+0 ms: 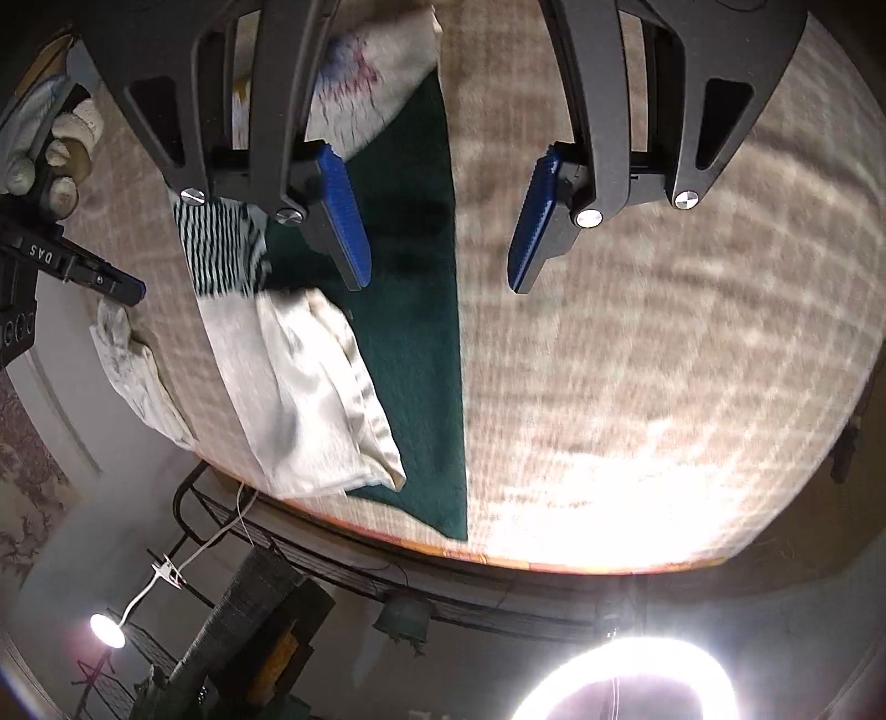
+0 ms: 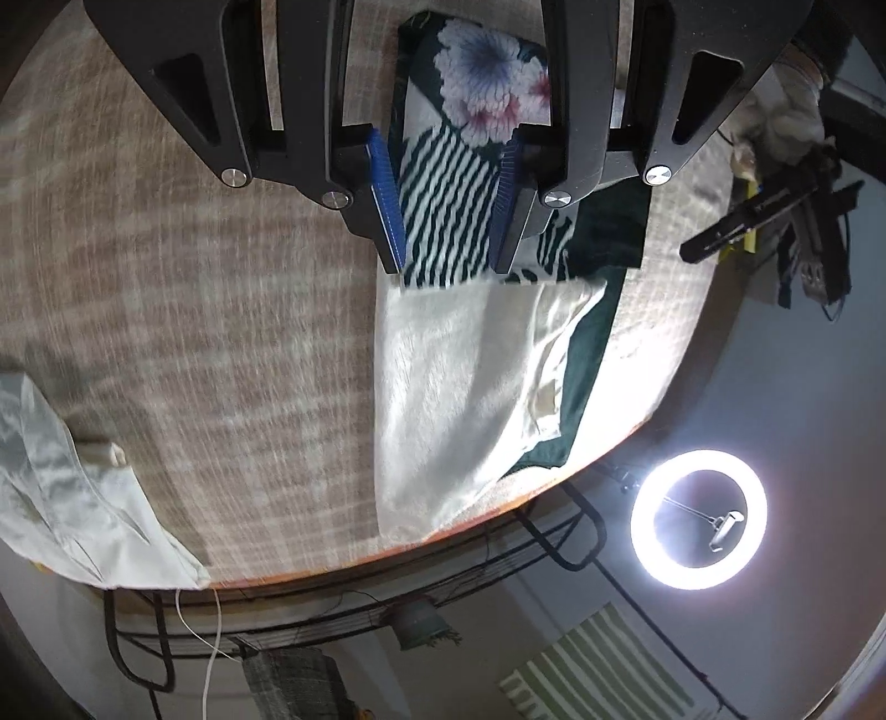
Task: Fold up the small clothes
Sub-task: 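Grasp the green edge with the left gripper while the right grasps the white edge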
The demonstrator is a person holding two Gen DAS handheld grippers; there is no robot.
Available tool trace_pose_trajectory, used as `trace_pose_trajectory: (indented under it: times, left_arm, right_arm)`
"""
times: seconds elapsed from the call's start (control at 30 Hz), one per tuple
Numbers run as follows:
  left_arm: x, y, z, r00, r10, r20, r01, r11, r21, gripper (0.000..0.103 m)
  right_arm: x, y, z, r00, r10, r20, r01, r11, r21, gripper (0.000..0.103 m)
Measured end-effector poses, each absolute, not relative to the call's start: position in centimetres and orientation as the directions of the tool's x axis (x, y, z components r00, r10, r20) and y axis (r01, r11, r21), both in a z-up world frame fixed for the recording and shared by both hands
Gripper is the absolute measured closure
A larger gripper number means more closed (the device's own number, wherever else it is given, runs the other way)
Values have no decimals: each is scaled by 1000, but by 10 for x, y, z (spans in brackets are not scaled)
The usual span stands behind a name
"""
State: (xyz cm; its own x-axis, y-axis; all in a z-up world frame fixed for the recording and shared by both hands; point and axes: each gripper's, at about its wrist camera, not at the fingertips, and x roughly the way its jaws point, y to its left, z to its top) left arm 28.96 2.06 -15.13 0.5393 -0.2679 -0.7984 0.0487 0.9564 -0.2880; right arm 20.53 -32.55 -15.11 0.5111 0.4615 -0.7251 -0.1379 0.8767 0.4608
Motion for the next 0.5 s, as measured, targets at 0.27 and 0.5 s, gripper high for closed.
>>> trace_pose_trajectory:
  times: [0.27, 0.5]
  left_arm:
    - [371, 24, -160, 530, -275, -802, 67, 957, -284, 50]
    - [459, 30, -192, 491, -303, -817, 25, 942, -335, 50]
  right_arm:
    - [264, -326, -158, 494, 455, -741, -186, 887, 422, 60]
    - [346, -324, -178, 480, 442, -758, -180, 895, 408, 60]
